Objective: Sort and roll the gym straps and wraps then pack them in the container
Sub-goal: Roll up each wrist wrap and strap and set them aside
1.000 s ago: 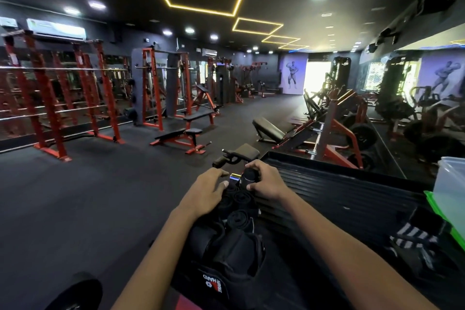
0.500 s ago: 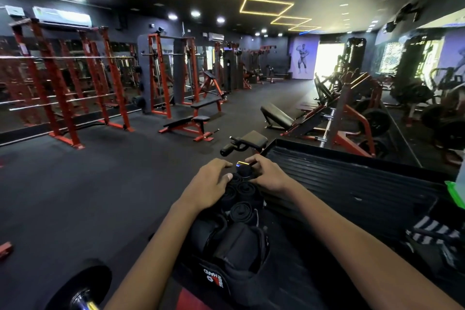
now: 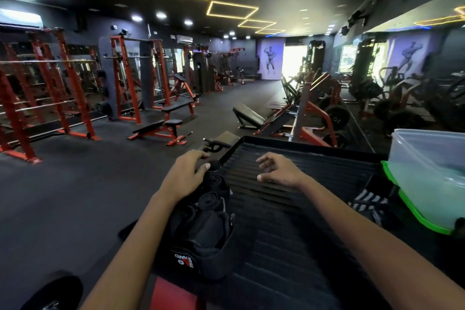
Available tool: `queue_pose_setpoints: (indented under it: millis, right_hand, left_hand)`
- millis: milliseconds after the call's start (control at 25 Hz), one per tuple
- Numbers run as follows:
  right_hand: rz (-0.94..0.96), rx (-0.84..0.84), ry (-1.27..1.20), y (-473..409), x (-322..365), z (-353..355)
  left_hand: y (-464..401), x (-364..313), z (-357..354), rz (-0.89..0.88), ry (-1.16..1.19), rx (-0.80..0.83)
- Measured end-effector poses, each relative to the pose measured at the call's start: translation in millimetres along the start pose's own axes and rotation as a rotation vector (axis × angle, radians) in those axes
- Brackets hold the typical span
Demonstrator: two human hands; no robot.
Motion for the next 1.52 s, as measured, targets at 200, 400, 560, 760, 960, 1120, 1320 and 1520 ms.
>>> queue_pose_setpoints:
  millis: [200, 400, 560, 760, 960, 1120, 1320, 1520]
  right_hand:
    - [-0.044, -0.112, 0.047, 52, -23, 36]
    - [-0.131, -0.302, 0.169, 110, -65, 82]
    - [-0.243, -0.457, 0.134, 151, -102, 112]
    - [-0.508, -0.514, 0.313, 174, -155, 111]
    - [-0.443, -0.312, 0.199, 172, -153, 96]
    - [-0.312, -0.174, 0.294, 167, -144, 85]
    - [-0.318, -0.329, 0.362, 164, -134, 80]
    - [-0.221, -0.396, 0.241, 164, -123, 82]
  left_hand:
    - [-16, -91, -63, -0.178, 0.138, 0.063]
    - [-10, -151, -153, -0.226, 0.260, 0.193]
    - [5, -161, -200, -0.147, 0.380, 0.271]
    - [27, -158, -237, -0.109, 0.400, 0.394]
    - [30, -151, -244, -0.030, 0.451, 0.463]
    - [31, -147, -253, 0.043, 0.470, 0.521]
    - [32, -147, -256, 0.032, 0.439, 0.573]
    - [30, -152, -244, -0.036, 0.389, 0.421]
Point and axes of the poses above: each hand's wrist, its own y-axis away from the middle knuckle, its own z-axis out of the back of the hand, x = y × z, the point moved 8 cm from there along -y, towards the middle knuckle, and after that the axes turned 10 degrees about y, right-handed, at the moved point
